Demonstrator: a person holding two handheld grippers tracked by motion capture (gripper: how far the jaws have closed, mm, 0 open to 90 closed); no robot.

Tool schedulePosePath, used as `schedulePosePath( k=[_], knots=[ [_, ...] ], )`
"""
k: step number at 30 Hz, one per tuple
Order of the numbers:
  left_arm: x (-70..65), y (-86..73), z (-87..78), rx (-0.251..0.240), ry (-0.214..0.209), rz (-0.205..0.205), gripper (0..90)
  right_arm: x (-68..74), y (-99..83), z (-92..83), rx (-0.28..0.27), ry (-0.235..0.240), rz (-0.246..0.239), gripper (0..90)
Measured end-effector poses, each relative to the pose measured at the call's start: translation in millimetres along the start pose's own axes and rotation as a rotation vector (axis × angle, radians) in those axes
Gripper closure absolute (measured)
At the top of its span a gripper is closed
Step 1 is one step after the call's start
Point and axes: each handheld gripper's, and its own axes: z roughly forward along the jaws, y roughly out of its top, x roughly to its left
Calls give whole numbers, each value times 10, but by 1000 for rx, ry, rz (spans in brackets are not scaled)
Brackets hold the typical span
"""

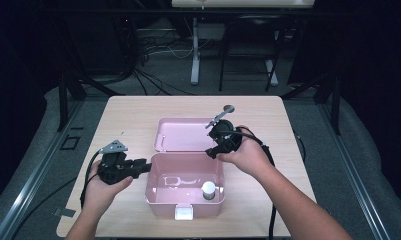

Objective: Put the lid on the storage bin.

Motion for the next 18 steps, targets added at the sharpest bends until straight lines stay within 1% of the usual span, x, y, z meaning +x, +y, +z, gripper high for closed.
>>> schedulePosePath(
  k=[1,2,3,4,5,6,7,8,9,10,15,18],
  knots=[
    [-6,2,4,3,-2,8,687,-10,-9,-4,-5,-9,13,484],
    [-24,3,13,12,-1,3,701,-16,-17,-2,-12,-13,19,485],
    [-34,5,20,18,4,8,714,-22,-27,2,-14,-19,30,489],
    [-38,7,26,23,7,19,722,-30,-36,7,-17,-25,29,491],
    [-47,6,34,27,10,18,728,-35,-45,18,-25,-25,40,494],
    [-49,7,42,33,14,26,736,-42,-55,30,-31,-21,55,499],
    [-52,7,48,35,16,28,743,-52,-63,36,-30,-22,62,501],
    [-54,6,55,41,28,33,745,-61,-70,45,-36,-25,66,506],
    [-56,4,62,42,34,31,752,-76,-78,50,-34,-29,80,514],
    [-53,0,71,44,40,31,756,-83,-85,60,-44,-30,94,518],
    [-39,-3,68,43,31,29,757,-191,-98,78,-48,-47,155,550],
    [-37,-3,68,43,30,30,758,-245,-86,81,-63,-66,199,571]
  ],
)
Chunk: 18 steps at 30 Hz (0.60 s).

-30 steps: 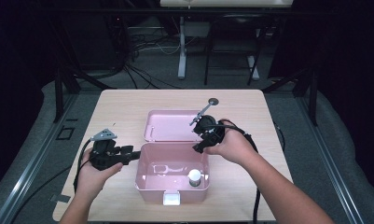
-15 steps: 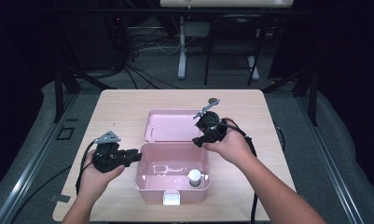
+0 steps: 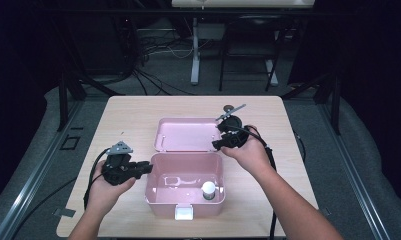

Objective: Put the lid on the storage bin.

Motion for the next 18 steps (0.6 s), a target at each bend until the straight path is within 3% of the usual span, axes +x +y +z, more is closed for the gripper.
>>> schedulePosePath(
  k=[6,18],
  knots=[
    [1,-1,1,-1,-1,-1,759,-59,46,54,-28,-26,49,592],
    [1,-6,4,-4,-3,-17,758,-136,102,157,1,-28,120,594]
  ],
)
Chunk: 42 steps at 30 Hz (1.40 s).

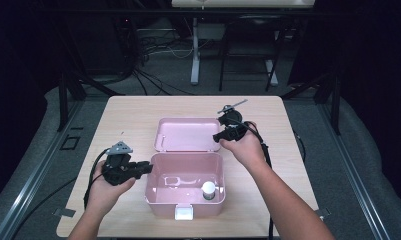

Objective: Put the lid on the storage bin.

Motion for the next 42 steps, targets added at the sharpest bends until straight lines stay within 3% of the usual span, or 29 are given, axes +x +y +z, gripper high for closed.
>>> schedulePosePath(
  k=[5,20,29,42],
  knots=[
    [12,1,-1,1,-4,1,758,-51,33,54,-24,-16,34,611],
    [4,0,1,0,-1,-6,758,-129,105,195,-22,-48,132,686],
    [7,-1,1,1,-5,-13,757,-176,118,288,-8,-74,163,707],
    [12,0,3,0,-8,-22,757,-233,158,444,11,-79,261,742]
  ],
)
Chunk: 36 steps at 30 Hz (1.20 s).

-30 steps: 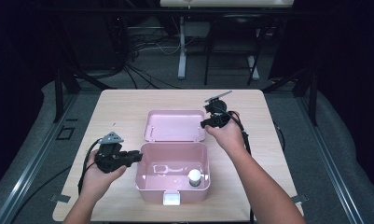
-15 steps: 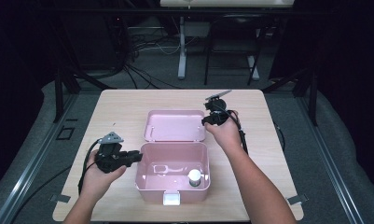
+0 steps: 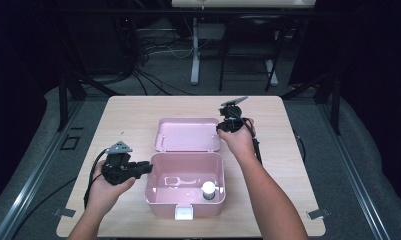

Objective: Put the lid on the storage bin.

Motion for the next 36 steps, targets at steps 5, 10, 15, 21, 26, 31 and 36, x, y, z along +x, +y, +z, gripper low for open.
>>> schedulePosePath(
  k=[5,10,15,21,26,31,36],
  knots=[
    [2,0,-1,2,-1,1,758,-25,19,46,9,4,29,748],
    [1,2,-1,2,0,0,758,-27,28,92,20,0,47,754],
    [-2,3,-1,3,1,-2,758,-13,36,131,26,-10,48,761],
    [-3,4,0,3,2,-1,758,-6,43,170,38,-13,71,779],
    [-1,4,0,3,0,-2,758,4,41,192,36,-15,67,780],
    [-1,4,0,4,1,-2,758,17,42,198,38,-13,65,810],
    [-3,5,0,4,2,-3,759,5,45,177,37,-5,80,822]
  ],
)
